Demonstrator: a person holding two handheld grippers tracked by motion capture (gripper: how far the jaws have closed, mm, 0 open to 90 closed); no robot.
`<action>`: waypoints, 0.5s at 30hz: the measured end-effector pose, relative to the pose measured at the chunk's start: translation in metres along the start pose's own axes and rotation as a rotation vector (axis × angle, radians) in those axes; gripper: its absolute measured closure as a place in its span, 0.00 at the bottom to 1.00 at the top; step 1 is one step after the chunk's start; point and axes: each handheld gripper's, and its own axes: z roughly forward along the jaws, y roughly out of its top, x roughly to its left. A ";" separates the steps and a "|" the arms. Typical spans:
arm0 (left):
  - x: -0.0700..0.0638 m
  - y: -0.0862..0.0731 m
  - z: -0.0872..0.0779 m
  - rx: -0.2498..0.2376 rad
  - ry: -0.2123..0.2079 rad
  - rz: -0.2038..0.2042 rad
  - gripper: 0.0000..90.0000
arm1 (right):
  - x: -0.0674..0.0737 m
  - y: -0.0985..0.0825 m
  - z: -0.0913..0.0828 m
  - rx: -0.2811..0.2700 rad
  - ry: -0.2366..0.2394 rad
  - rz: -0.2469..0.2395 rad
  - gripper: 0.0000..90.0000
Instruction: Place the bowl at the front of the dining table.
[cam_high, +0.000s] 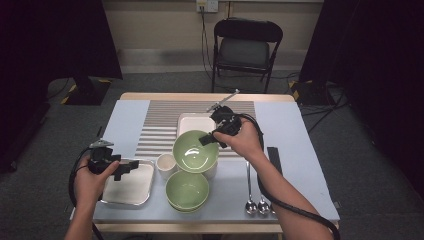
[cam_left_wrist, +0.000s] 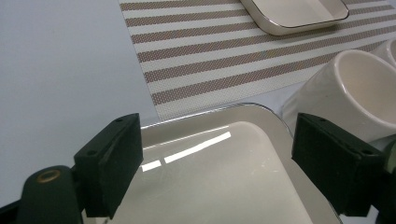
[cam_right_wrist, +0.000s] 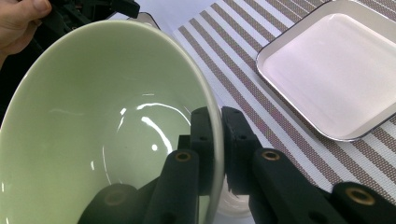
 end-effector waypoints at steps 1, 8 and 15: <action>0.000 0.000 0.000 0.001 0.001 0.001 0.18 | -0.001 0.000 0.000 -0.003 -0.001 0.002 0.93; -0.001 0.000 0.001 0.001 -0.003 -0.003 0.18 | -0.007 0.001 -0.001 -0.005 -0.010 0.022 0.93; -0.001 0.000 0.002 0.006 -0.004 0.004 0.18 | -0.011 0.004 -0.001 -0.010 -0.010 0.036 0.93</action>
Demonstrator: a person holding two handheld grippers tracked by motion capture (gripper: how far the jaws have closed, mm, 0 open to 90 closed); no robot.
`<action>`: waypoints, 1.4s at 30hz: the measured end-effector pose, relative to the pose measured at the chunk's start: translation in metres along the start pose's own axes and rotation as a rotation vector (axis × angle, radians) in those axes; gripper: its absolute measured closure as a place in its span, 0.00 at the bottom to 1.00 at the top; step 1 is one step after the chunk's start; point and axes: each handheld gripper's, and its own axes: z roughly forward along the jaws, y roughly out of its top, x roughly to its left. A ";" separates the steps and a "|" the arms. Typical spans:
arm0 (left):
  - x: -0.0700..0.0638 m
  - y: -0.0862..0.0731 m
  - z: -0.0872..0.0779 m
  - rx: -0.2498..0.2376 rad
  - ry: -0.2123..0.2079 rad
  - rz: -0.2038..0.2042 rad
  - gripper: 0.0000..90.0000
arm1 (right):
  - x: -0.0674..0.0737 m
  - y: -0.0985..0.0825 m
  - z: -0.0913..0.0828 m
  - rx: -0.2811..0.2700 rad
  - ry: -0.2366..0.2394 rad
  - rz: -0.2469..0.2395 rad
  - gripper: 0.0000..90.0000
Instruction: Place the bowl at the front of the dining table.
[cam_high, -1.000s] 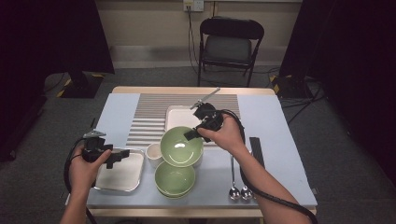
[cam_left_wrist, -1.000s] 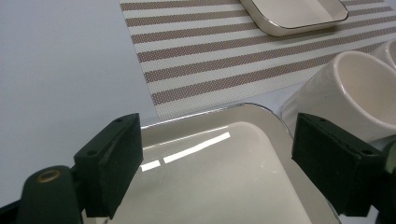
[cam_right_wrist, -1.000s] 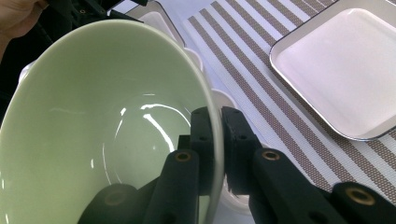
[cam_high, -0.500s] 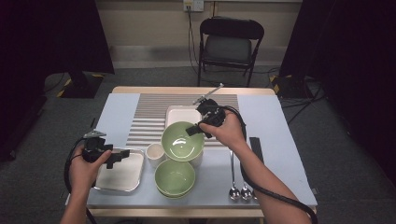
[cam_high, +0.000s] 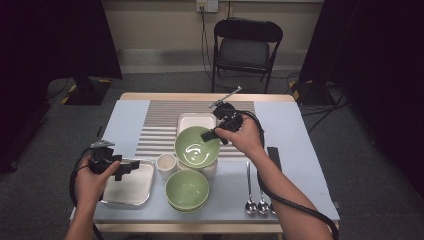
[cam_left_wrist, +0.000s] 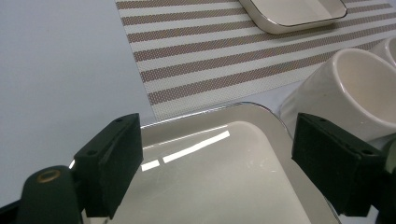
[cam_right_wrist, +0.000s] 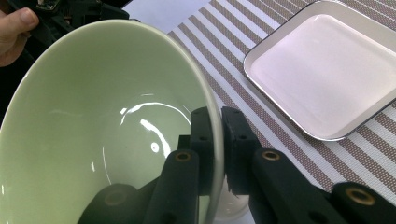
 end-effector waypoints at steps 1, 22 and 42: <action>0.000 0.000 0.000 0.002 -0.001 0.002 0.18 | 0.000 0.000 0.000 0.000 -0.001 0.003 0.93; 0.000 -0.001 0.001 0.007 0.005 0.004 0.18 | -0.013 0.005 0.006 -0.011 -0.022 0.038 0.93; 0.001 -0.001 0.002 0.004 0.002 0.004 0.18 | -0.025 0.013 0.013 -0.016 -0.027 0.057 0.93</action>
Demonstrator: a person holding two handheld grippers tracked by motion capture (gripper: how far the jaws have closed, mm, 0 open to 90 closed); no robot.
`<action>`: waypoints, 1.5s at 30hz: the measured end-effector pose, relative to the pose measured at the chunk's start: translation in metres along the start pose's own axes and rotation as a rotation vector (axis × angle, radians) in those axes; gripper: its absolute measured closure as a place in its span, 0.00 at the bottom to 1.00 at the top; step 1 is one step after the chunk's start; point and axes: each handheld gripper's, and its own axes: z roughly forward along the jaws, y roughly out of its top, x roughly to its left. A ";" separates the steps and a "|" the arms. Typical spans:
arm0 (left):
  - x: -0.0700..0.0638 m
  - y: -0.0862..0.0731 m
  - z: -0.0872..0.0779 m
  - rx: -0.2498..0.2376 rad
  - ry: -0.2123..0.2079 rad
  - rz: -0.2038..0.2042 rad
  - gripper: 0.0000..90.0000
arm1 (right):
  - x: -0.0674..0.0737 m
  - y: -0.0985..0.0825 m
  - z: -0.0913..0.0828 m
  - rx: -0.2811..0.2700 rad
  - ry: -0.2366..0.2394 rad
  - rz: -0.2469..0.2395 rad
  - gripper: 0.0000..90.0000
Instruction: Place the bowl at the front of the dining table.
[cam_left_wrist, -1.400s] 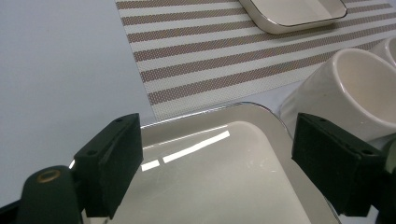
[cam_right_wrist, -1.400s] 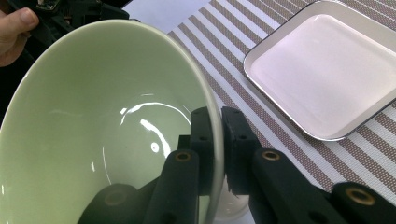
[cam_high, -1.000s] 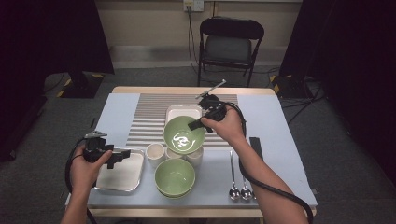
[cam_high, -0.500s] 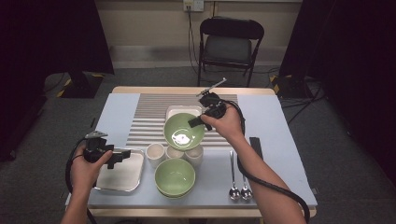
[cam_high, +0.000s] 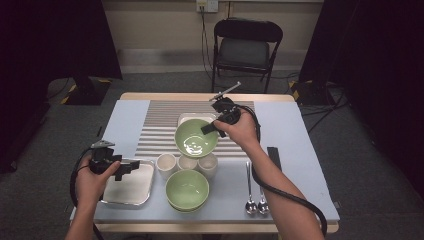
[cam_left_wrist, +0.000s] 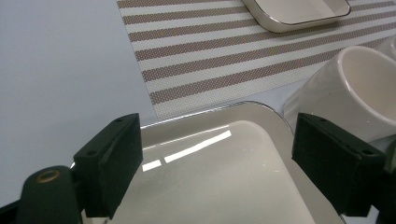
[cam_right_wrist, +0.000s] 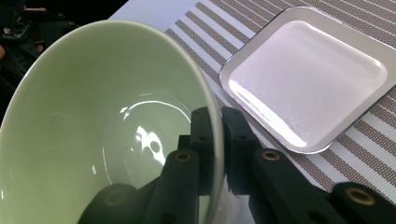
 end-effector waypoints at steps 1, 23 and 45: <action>0.000 0.000 0.000 0.000 0.000 0.001 0.18 | 0.000 0.000 0.000 0.000 -0.002 0.003 0.93; 0.000 0.000 0.001 -0.001 -0.009 -0.001 0.18 | -0.015 0.009 0.006 -0.018 -0.017 0.041 0.93; -0.001 0.000 0.003 0.005 -0.011 0.000 0.18 | -0.026 0.015 0.014 -0.035 -0.026 0.080 0.93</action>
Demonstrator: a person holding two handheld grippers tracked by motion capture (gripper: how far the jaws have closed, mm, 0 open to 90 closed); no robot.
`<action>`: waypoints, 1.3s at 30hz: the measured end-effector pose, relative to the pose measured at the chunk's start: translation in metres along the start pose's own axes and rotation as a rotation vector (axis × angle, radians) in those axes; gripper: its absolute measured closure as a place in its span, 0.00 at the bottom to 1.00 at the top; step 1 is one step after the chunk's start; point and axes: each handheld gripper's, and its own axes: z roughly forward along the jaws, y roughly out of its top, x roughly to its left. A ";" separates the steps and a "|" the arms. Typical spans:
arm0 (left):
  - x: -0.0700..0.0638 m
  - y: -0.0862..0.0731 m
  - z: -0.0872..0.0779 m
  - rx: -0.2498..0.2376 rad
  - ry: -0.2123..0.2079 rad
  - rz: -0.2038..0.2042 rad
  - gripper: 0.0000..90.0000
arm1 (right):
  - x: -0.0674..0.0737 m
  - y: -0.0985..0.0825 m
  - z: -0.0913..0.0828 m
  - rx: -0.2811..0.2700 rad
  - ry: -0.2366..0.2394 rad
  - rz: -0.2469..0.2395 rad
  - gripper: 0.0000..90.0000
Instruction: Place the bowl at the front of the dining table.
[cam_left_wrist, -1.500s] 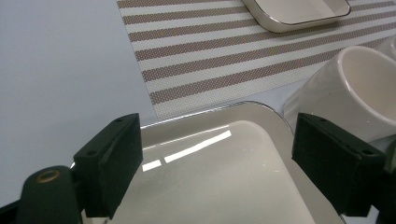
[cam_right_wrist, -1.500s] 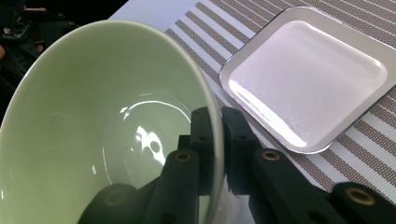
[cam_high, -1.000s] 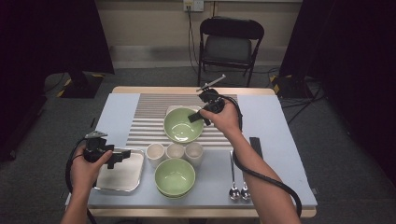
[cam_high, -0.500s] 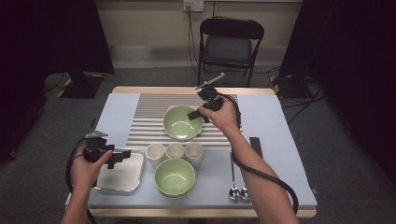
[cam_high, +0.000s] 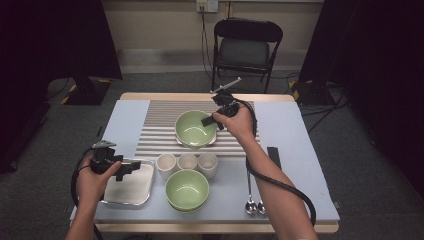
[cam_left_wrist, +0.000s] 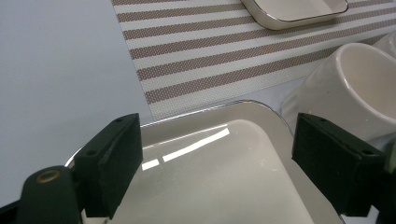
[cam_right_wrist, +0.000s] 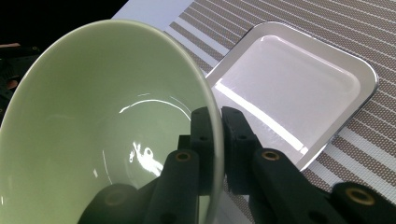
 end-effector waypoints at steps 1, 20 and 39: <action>0.001 0.000 0.000 0.004 -0.001 0.002 0.18 | -0.001 0.000 0.000 0.000 -0.001 0.004 0.93; 0.001 0.000 0.001 0.004 0.000 0.001 0.18 | -0.012 0.000 0.007 -0.032 -0.047 0.044 0.93; 0.002 0.000 0.001 0.004 0.003 0.003 0.18 | -0.024 -0.003 0.015 -0.069 -0.078 0.083 0.93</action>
